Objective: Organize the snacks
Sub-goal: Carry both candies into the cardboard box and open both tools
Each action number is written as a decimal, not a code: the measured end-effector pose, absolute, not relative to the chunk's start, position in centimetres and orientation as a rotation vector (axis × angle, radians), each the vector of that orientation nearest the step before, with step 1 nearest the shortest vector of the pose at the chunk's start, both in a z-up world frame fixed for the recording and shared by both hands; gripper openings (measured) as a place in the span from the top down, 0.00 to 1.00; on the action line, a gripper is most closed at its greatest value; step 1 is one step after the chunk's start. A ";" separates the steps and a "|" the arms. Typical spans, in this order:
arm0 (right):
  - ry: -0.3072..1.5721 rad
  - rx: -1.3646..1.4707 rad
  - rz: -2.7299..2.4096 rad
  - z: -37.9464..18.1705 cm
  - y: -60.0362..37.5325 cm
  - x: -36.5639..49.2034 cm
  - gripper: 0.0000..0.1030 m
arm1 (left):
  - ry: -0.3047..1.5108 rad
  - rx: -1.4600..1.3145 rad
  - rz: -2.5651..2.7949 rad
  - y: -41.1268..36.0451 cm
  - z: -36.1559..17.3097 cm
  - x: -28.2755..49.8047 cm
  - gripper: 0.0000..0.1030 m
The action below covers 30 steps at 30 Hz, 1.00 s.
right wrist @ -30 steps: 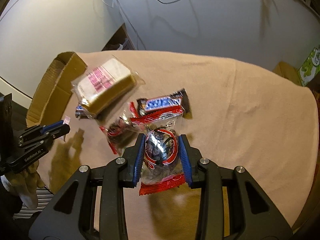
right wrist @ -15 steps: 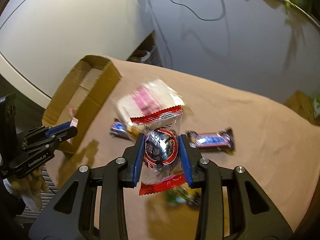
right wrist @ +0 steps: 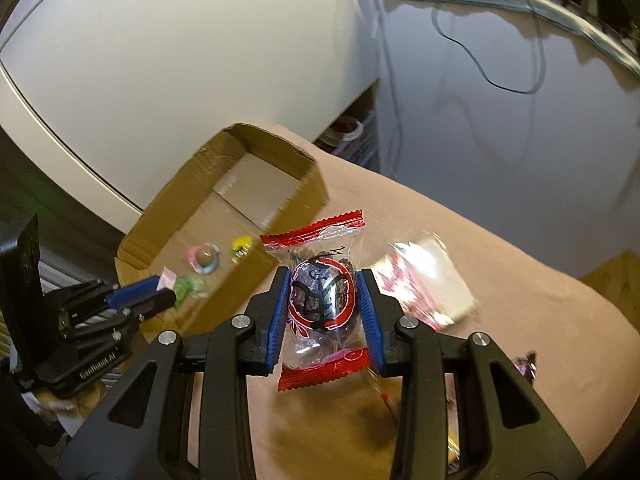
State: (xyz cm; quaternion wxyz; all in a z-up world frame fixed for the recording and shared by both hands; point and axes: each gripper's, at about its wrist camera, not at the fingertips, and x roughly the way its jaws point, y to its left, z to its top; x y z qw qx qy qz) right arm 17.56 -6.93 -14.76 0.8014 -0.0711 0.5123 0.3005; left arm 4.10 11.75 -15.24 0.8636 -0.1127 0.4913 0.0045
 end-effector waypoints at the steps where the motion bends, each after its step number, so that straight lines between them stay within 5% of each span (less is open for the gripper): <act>1: 1.097 -0.159 0.656 -14.8 -6.1 17.7 0.66 | 1.029 -0.240 0.017 12.1 -15.3 4.0 0.84; 30: 1.162 -0.273 0.783 -18.9 7.3 20.4 0.66 | 1.039 -0.270 0.046 15.0 -16.6 4.3 0.83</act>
